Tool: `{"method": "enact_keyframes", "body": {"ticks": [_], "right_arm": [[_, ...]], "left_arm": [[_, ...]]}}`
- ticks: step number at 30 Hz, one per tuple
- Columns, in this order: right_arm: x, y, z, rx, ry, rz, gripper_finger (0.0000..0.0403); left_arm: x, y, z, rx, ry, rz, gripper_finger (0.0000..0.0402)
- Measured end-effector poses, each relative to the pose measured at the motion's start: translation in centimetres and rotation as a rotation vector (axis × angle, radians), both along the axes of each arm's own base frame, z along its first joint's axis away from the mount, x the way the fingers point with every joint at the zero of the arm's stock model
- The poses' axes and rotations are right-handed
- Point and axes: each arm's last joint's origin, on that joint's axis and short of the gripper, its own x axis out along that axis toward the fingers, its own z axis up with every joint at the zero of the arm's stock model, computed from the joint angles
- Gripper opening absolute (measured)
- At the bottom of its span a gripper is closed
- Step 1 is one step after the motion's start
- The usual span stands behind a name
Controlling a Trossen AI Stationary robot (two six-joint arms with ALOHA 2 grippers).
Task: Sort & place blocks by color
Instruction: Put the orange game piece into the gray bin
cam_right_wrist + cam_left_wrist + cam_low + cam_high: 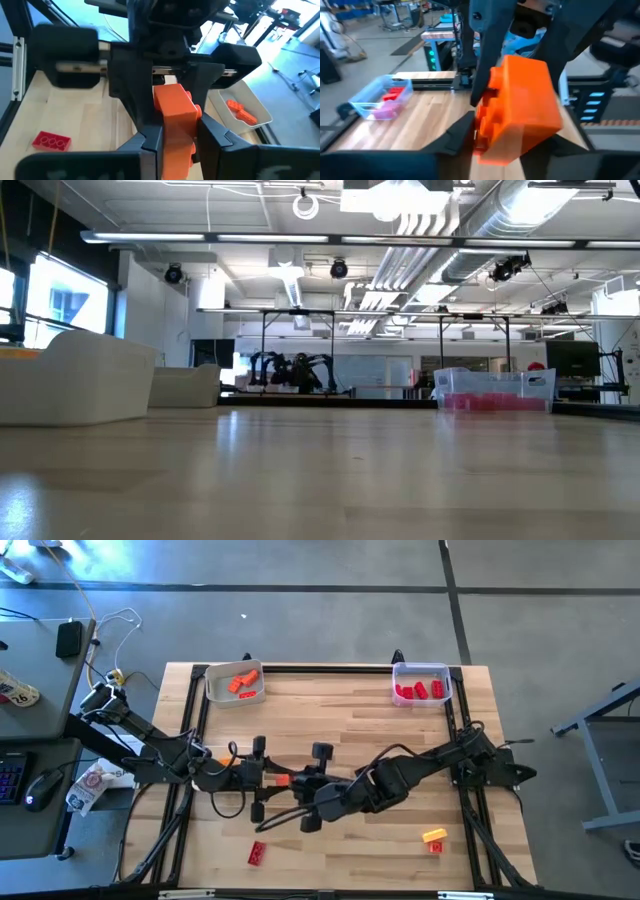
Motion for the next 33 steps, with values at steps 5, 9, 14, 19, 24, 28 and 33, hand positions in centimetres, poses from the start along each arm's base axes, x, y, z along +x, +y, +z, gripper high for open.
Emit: {"method": "enact_keyframes", "body": {"ticks": [5,9,14,19,24,28,33], "right_arm": [[0.3,-0.6,0.0,0.018,0.011,0.022,0.0088],[0.4,-1.4,-0.3,0.031,0.039,-0.003,0.0111],[0.1,-2.0,-1.0,0.025,0.122,-0.006,0.0147],[-0.3,-2.2,-1.5,0.024,0.186,-0.026,0.0183],[-1.3,-2.4,-2.5,0.066,0.332,-0.009,0.0192],[-2.0,-2.5,-3.1,0.096,0.421,-0.021,0.0193],[-2.5,-2.7,-3.8,0.118,0.508,-0.044,0.0193]], "left_arm": [[-0.1,0.2,-0.2,0.064,0.023,0.041,0.0066],[-0.1,0.5,-0.6,0.080,0.059,0.087,0.0066],[-0.2,1.3,-1.3,0.085,0.131,0.143,0.0066],[-0.5,3.0,-2.7,0.106,0.266,0.247,0.0066],[-1.0,5.4,-3.9,0.092,0.399,0.367,0.0066],[-1.5,7.6,-4.6,0.083,0.492,0.469,0.0066],[-2.3,10.4,-5.3,0.028,0.603,0.593,0.0066]]}}
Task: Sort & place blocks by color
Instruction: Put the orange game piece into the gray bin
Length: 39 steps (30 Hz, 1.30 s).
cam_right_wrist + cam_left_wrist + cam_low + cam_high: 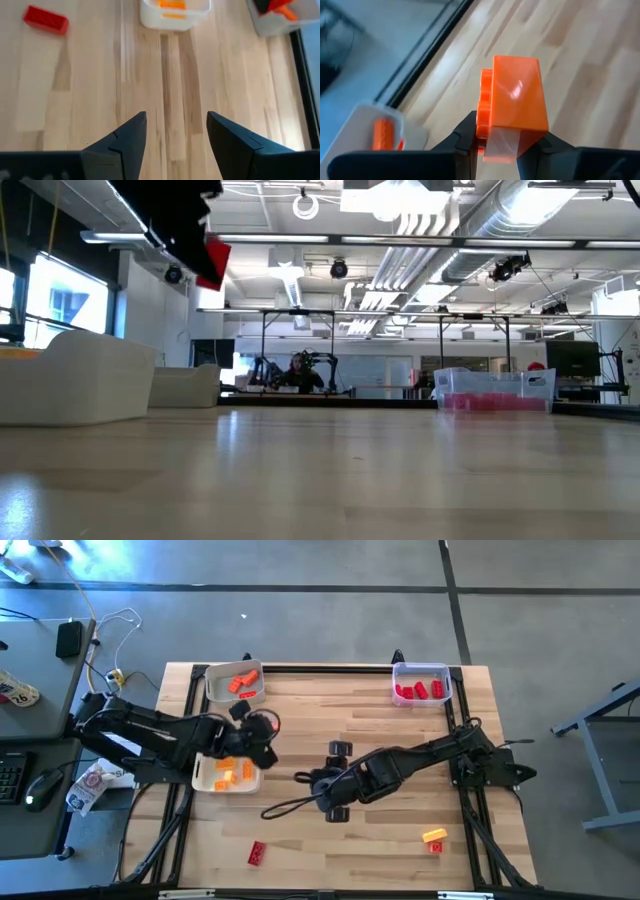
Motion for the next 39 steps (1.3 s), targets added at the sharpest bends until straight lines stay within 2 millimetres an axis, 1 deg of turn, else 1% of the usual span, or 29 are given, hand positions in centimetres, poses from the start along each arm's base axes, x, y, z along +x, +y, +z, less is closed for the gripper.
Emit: {"method": "enact_keyframes", "body": {"ticks": [4,7,13,19,23,28,32,35,39], "right_arm": [[0.0,0.0,-0.7,-0.008,0.046,-0.020,0.0193],[0.2,0.2,-1.6,-0.013,0.088,-0.022,0.0193],[0.9,0.6,-3.8,-0.010,0.185,-0.007,0.0193],[1.5,0.9,-5.9,-0.019,0.272,-0.001,0.0193],[1.9,1.1,-7.2,-0.010,0.323,0.003,0.0193],[2.3,1.4,-8.5,0.011,0.365,0.010,0.0193],[2.4,1.6,-9.1,0.025,0.390,0.002,0.0193],[2.1,1.9,-9.2,0.044,0.406,-0.019,0.0193],[1.6,2.6,-9.2,0.049,0.418,-0.043,0.0193]], "left_arm": [[-0.7,2.2,-0.3,-0.042,0.041,0.105,0.0066],[-0.9,3.7,-0.4,-0.054,0.037,0.172,0.0066],[-1.7,7.2,-0.4,-0.132,0.024,0.261,0.0066],[-3.3,10.5,-0.5,-0.174,0.019,0.375,0.0068],[-4.3,12.1,-0.6,-0.251,-0.014,0.416,0.0073],[-5.3,14.0,-1.0,-0.254,0.005,0.480,0.0069],[-5.9,15.4,-1.7,-0.287,0.031,0.520,0.0071],[-6.3,16.6,-2.5,-0.314,0.054,0.550,0.0071],[-6.5,18.0,-3.7,-0.329,0.094,0.577,0.0072]]}}
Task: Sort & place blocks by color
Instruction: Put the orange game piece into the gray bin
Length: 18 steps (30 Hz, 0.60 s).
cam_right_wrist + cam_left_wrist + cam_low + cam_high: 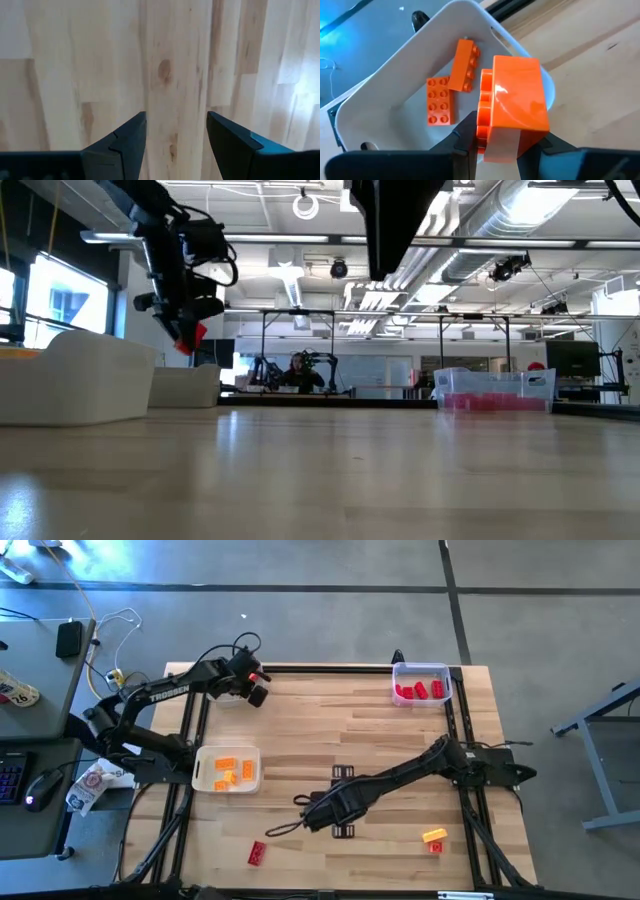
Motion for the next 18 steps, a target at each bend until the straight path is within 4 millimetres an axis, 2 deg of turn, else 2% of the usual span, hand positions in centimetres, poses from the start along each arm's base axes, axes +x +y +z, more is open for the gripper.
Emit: {"method": "enact_keyframes", "body": {"ticks": [11,18], "right_arm": [[-2.5,3.2,0.0,-0.027,0.054,-0.079,0.0193],[-3.9,5.3,0.0,-0.034,0.057,-0.062,0.0193]], "left_arm": [[-1.0,2.7,-3.1,-0.140,0.036,0.042,0.0074],[-1.2,3.3,-4.3,-0.173,0.061,0.090,0.0092]]}}
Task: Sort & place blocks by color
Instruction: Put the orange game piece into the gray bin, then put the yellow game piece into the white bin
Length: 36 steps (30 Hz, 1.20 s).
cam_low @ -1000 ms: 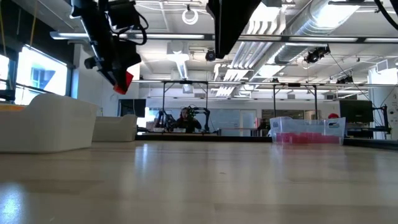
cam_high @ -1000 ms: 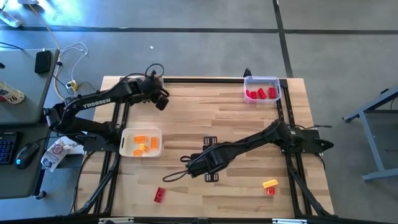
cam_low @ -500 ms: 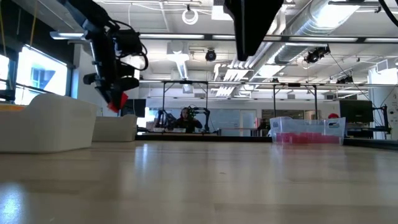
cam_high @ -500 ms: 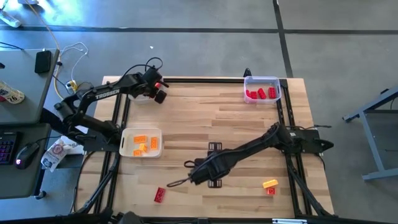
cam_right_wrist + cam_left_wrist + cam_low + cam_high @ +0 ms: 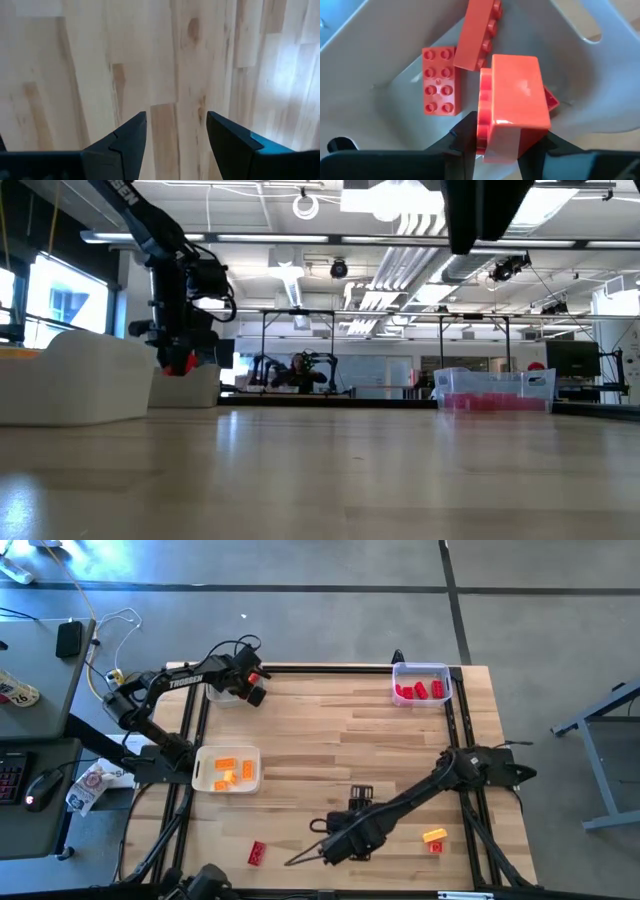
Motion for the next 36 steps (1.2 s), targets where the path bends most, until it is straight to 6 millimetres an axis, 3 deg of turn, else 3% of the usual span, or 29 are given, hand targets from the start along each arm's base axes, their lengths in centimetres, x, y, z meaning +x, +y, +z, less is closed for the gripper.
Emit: {"method": "enact_keyframes", "body": {"ticks": [4,12,17,23,30,36], "right_arm": [[-0.9,0.8,-1.2,-0.026,0.035,0.003,0.0193],[-3.5,1.6,-5.8,-0.077,0.239,0.009,0.0193],[-4.9,1.9,-7.6,-0.064,0.342,-0.011,0.0192],[-6.1,2.4,-8.5,-0.052,0.404,-0.028,0.0192],[-8.4,3.1,-7.5,-0.032,0.417,-0.061,0.0193],[-10.5,4.2,-8.0,-0.001,0.453,0.014,0.0192]], "left_arm": [[0.0,0.0,-0.1,-0.002,0.000,0.006,0.0120],[-0.2,-0.3,-0.1,-0.032,0.020,0.008,0.0181],[-0.4,-0.7,-0.2,-0.073,0.048,-0.012,0.0201],[-0.7,-1.1,-0.2,-0.120,0.074,-0.020,0.0200],[-0.6,-1.4,-0.1,-0.144,0.060,-0.064,0.0201],[-0.8,-1.8,1.2,-0.122,-0.003,-0.092,0.0200]]}}
